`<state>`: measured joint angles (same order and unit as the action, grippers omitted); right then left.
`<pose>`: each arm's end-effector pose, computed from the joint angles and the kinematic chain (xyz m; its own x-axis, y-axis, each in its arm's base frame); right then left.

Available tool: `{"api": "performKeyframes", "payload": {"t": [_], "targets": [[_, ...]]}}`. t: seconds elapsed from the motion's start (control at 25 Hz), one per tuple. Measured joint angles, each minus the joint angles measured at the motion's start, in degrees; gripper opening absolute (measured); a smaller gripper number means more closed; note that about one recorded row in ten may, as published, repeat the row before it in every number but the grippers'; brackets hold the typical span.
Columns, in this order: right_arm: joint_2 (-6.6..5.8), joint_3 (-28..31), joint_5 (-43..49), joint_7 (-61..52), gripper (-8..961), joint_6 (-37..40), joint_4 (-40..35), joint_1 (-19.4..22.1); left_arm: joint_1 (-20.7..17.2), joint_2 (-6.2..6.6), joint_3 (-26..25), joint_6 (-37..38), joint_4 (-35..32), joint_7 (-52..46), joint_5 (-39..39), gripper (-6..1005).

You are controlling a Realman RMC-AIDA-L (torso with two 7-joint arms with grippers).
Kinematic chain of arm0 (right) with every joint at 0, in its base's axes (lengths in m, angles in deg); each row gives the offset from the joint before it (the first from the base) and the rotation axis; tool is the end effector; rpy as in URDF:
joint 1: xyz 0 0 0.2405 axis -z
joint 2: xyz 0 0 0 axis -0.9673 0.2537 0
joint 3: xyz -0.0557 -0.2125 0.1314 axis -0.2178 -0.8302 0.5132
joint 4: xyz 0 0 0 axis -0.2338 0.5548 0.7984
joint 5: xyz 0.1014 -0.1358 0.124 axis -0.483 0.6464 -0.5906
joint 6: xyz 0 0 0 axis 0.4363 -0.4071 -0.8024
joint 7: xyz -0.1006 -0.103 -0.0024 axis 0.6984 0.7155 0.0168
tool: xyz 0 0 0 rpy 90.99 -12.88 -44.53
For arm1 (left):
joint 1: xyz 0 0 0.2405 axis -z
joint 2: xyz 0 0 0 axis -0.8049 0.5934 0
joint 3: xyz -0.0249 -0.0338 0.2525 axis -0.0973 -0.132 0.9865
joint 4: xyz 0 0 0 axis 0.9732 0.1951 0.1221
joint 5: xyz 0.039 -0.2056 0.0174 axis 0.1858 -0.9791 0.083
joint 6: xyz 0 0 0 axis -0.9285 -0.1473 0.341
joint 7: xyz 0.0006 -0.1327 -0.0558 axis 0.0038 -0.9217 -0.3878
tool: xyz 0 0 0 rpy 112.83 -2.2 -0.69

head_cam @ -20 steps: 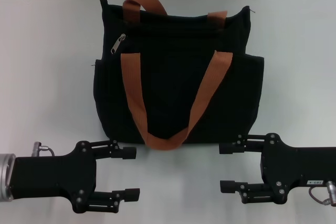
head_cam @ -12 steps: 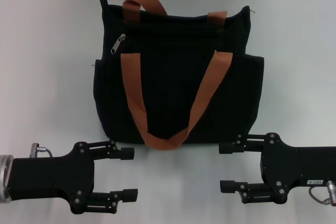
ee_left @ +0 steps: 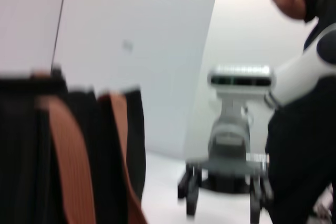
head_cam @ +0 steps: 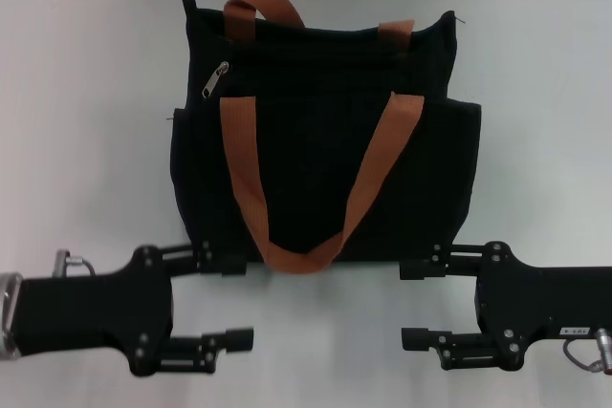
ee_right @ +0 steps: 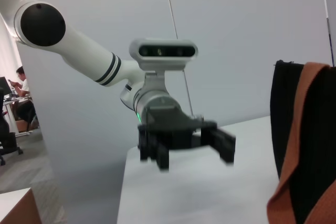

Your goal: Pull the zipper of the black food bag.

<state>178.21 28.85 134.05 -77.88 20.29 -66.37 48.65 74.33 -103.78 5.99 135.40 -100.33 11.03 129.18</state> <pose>0.2722 0.2464 -0.0387 0.8007 -0.1821 -0.5707 -0.1833 -0.9815 0.0560 -0.2944 0.2268 -0.0089 0.7535 0.2217 0.6189 0.2401 -0.9692 0.0549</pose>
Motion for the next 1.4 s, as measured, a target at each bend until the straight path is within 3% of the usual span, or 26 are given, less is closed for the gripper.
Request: {"api": "performKeyframes", "payload": {"t": [0.12, 0.16, 0.2, 0.24, 0.36, 0.4, 0.48, 0.68, 0.76, 0.8, 0.84, 0.88, 0.92, 1.04, 1.12, 1.4], "targets": [[0.0, 0.4, -0.1, 0.0, 706, -0.4, 0.0, 0.1, 0.6, -1.15, -7.2, 4.2, -0.1, 1.7, -0.2, 782], [0.0, 0.4, -0.1, 0.0, 706, -0.4, 0.0, 0.1, 0.7, -2.46, -14.8, 7.2, 0.0, 3.3, -0.8, 782], [0.0, 0.4, -0.2, 0.0, 706, -0.4, 0.0, 0.1, 0.7, -2.46, -14.8, 7.2, 0.0, 3.3, -0.8, 782], [0.0, 0.4, -0.2, 0.0, 706, -0.4, 0.0, 0.1, 0.4, -3.82, -22.1, 8.2, 0.0, 4.2, -2.5, 782], [0.0, 0.5, -0.2, 0.0, 706, -0.4, 0.0, 0.1, 0.1, -4.44, -25.8, 8.1, 0.1, 4.7, -3.8, 781], [-0.01, 0.5, -0.2, 0.1, 706, -0.4, 0.0, 0.1, -0.5, -5.3, -34.0, 5.8, 1.9, 6.7, -7.3, 781], [-0.08, 0.6, -0.3, 0.2, 706, -0.4, 0.0, 0.1, -0.5, -5.1, -39.3, 0.6, 3.6, 8.6, -9.0, 781], [-0.09, 0.6, -0.3, 0.2, 706, -0.4, -0.2, 0.1, 0.0, -4.46, -38.6, -7.0, 1.7, 9.5, -8.1, 780], [-0.09, 0.7, -0.3, 0.2, 706, -0.4, -0.3, 0.1, 0.5, -3.06, -34.5, -12.2, 0.1, 9.4, -6.2, 780], [-0.09, 0.7, -0.3, 0.2, 706, -0.4, -0.3, 0.1, 0.5, -3.06, -34.5, -12.2, 0.1, 9.4, -6.2, 779], [-0.09, 0.7, -0.3, 0.1, 706, -0.4, -0.4, 0.1, 0.8, -1.84, -30.9, -13.2, 0.0, 9.2, -5.7, 779], [-0.09, 0.7, -0.3, 0.1, 706, -0.4, -0.4, 0.1, 0.8, -1.84, -30.9, -13.2, 0.0, 9.2, -5.7, 779], [-0.09, 0.8, -0.3, 0.0, 706, -0.4, -0.5, 0.1, 1.0, -0.75, -26.9, -13.4, -0.3, 9.0, -5.6, 779], [-0.12, 0.9, -0.4, -0.2, 705, -0.5, -0.5, 0.1, 1.4, -0.03, -22.9, -13.5, -0.9, 8.7, -5.6, 778], [-0.16, 1.2, -0.5, -0.3, 705, -0.5, -0.6, 0.1, 2.0, 0.26, -18.7, -13.8, -2.1, 7.8, -5.5, 778], [-0.25, 1.6, -0.5, -0.4, 705, -0.5, -0.6, -0.2, 3.1, 0.01, -15.0, -16.6, -3.1, 7.6, -5.5, 777]]}}
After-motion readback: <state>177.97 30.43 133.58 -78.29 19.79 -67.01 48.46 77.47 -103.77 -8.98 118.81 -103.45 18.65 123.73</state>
